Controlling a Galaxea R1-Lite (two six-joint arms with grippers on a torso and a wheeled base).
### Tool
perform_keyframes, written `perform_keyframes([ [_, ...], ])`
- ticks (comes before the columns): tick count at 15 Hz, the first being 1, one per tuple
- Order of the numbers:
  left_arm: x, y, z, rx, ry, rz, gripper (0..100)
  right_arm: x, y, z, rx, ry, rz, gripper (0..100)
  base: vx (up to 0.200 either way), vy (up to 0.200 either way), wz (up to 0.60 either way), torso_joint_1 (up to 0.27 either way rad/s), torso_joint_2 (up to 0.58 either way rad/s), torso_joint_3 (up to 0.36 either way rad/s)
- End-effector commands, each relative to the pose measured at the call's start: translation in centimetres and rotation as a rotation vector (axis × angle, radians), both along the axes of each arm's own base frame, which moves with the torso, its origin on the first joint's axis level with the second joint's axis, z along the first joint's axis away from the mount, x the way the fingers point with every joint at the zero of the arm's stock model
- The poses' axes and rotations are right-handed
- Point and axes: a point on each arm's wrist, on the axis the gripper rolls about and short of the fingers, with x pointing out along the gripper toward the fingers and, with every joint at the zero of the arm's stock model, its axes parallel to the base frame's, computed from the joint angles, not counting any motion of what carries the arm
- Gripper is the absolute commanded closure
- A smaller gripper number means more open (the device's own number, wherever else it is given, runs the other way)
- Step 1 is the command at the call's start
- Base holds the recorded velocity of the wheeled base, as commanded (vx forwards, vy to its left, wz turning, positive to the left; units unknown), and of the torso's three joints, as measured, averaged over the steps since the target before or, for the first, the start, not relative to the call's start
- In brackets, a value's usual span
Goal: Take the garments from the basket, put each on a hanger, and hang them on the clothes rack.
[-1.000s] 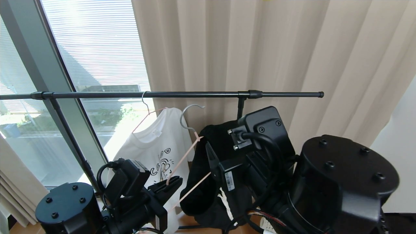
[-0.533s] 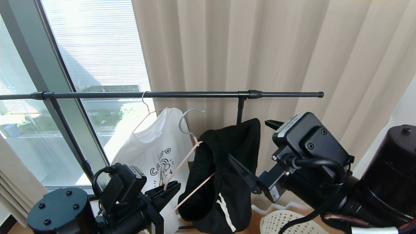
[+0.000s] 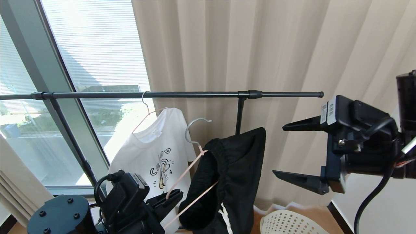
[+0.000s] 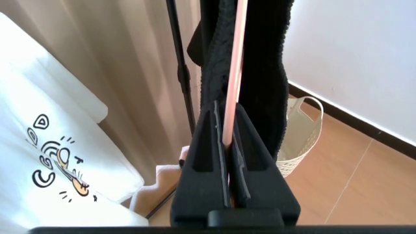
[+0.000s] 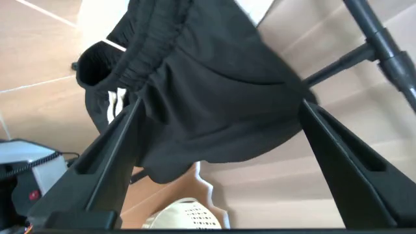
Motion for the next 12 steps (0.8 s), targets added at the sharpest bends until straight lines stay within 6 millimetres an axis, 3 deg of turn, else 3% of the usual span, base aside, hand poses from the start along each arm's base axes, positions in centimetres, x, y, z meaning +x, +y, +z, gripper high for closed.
perform_keyframes([
  [1,-0.3,-0.2,-0.2,0.006,0.008,-0.021,100,1.8,-1.2,2.5,-0.058,-0.004,0.065,0,0.0,0.0,0.0,0.0,0.0,0.0],
  [7,-1.5,-0.8,-0.5,0.028,0.021,-0.085,100,5.5,0.8,2.5,-0.168,0.189,0.377,0,0.0,0.0,0.0,0.0,0.0,0.0],
  [12,-2.0,-1.3,-0.6,0.035,0.019,-0.12,100,7.1,2.9,1.5,-0.215,0.27,0.465,0,0.0,0.0,0.0,0.0,0.0,0.0],
])
